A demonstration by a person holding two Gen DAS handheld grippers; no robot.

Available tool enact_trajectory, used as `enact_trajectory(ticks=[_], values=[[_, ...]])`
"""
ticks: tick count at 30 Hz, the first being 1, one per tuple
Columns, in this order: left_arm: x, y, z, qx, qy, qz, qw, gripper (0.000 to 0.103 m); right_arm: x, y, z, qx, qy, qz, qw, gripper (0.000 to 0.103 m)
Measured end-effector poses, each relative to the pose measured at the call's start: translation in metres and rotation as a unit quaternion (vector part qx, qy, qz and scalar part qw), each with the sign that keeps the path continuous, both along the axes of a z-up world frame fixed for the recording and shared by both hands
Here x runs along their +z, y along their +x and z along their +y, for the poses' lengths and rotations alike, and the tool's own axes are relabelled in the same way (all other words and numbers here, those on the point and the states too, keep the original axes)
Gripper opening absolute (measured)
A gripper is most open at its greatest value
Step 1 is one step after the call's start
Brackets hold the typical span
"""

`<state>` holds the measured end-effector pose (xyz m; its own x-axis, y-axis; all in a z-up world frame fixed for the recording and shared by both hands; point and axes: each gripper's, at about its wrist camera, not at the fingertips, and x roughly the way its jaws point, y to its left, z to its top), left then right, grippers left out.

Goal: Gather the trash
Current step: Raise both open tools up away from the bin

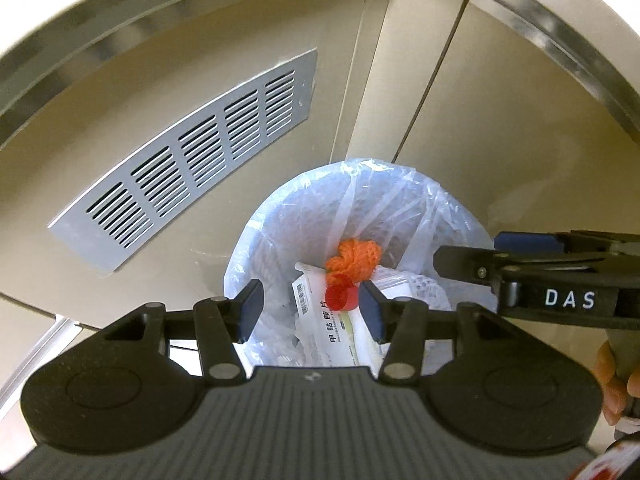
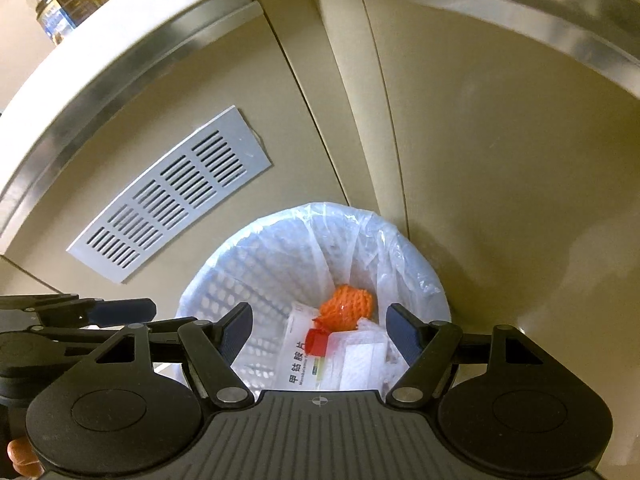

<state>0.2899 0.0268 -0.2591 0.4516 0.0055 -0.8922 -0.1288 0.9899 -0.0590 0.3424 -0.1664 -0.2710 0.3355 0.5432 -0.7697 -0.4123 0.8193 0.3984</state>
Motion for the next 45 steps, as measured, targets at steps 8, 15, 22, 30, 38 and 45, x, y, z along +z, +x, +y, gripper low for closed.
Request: enact_trajectory(ticks=[8,15,22,30,38,45], values=[[0.028,-0.019,-0.015,0.014,0.006,-0.012,0.9998,0.048,0.025,-0.019,-0.02,0.001,0.015,-0.005,1.0,0.074],[0.074,-0.049,-0.033,0.031,0.009,-0.036,0.9988,0.051,0.059,-0.046,-0.039,0.013,0.021,-0.025,0.999,0.074],[0.127,-0.087,-0.045,0.056,0.026,-0.066,0.9959,0.058,0.099,-0.08,-0.055,0.032,0.025,-0.045,0.998,0.074],[0.177,-0.123,-0.046,0.056,0.033,-0.096,0.9932,0.065,0.143,-0.114,-0.064,0.036,0.02,-0.069,0.997,0.074],[0.216,-0.151,-0.039,0.01,0.029,-0.123,0.9919,0.066,0.183,-0.152,-0.06,-0.024,0.022,-0.093,0.995,0.075],[0.238,-0.182,-0.027,-0.029,0.029,-0.126,0.9911,0.066,0.212,-0.198,-0.048,-0.074,0.018,-0.097,0.992,0.075]])
